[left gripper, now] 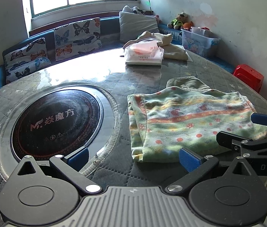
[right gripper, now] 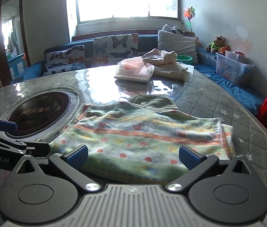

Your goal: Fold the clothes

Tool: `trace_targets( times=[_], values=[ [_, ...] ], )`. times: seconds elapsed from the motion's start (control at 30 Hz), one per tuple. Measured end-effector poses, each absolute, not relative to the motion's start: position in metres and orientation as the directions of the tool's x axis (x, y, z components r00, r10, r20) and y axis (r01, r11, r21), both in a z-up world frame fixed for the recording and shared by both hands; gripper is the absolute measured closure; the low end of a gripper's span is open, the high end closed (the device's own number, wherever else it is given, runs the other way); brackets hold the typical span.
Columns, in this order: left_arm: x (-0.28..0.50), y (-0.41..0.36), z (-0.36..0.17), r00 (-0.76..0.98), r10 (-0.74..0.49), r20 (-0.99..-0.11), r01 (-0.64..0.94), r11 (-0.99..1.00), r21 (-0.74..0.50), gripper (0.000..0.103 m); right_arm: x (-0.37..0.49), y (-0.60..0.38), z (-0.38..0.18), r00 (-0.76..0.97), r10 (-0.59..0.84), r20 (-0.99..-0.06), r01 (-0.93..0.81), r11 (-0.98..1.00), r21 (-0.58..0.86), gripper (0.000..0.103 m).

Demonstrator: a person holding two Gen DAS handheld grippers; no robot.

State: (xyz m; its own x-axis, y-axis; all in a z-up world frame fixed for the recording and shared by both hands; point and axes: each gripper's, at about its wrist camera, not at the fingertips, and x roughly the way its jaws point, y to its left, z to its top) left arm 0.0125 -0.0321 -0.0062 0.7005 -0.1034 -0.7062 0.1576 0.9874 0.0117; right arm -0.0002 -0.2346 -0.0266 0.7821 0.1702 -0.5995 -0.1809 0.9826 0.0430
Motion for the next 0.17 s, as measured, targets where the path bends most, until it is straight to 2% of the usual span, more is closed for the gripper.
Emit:
trace_targets(
  times=[0.17],
  values=[
    [0.0177,-0.0242,-0.0046,0.702,-0.095,-0.706,0.140,0.990,0.007,0.000,0.0047,-0.2291,-0.0245,0.782,0.182,-0.597,-0.200,0.979,0.036,0.000]
  ],
)
